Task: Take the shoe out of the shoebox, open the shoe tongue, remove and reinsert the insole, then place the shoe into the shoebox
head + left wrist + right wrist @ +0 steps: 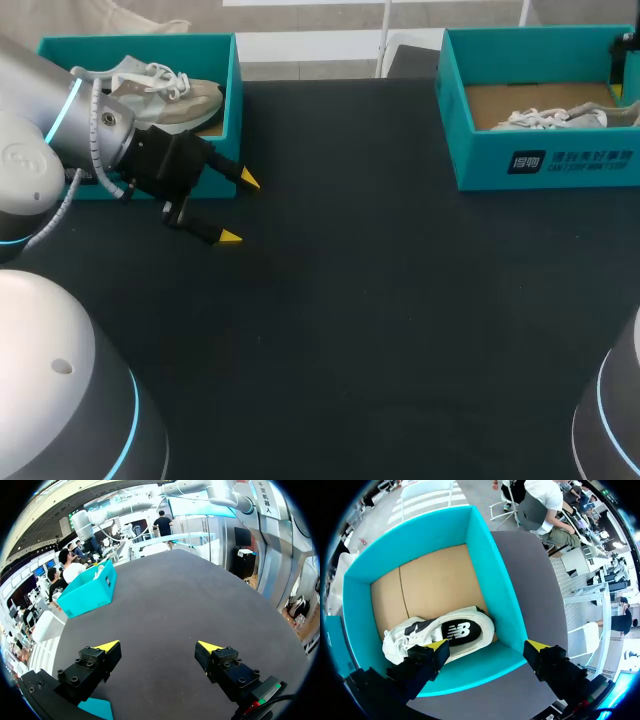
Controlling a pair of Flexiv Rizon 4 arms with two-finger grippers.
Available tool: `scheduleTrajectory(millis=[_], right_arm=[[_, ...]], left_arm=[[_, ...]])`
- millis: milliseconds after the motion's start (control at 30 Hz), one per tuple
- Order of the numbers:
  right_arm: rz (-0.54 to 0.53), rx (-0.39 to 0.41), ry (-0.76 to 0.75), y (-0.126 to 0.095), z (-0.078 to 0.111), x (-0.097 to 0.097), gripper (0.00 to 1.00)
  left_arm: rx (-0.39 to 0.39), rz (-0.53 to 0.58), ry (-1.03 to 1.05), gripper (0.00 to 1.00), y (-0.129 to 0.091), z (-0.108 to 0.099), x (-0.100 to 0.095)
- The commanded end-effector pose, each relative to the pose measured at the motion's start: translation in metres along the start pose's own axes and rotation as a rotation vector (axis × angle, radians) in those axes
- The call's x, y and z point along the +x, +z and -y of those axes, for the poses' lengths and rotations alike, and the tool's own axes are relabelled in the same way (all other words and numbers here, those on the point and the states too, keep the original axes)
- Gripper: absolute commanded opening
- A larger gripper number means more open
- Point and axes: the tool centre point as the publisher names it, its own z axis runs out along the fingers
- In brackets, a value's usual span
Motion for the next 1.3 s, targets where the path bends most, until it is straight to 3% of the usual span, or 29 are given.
scheduleTrajectory(millis=[33, 200, 433, 1233, 1300], right_arm=[[-0.019, -0.101, 0.006, -0.031, 0.024, 0.004, 1.0], [-0.051, -0.133, -0.001, -0.056, 0.033, 0.018, 1.0], [-0.065, -0.166, 0.011, -0.074, 0.038, 0.025, 1.0], [-0.065, -0.166, 0.011, -0.074, 0.038, 0.025, 1.0], [-0.085, -0.134, -0.047, -0.074, 0.046, 0.027, 1.0]], left_arm=[[-0.003, -0.002, 0.0, 1.0, 0.0, 0.0, 0.0], [-0.003, -0.002, 0.0, 1.0, 0.0, 0.0, 0.0], [-0.003, -0.002, 0.0, 1.0, 0.0, 0.0, 0.0], [-0.003, -0.002, 0.0, 1.0, 0.0, 0.0, 0.0], [-0.003, -0.002, 0.0, 1.0, 0.0, 0.0, 0.0]])
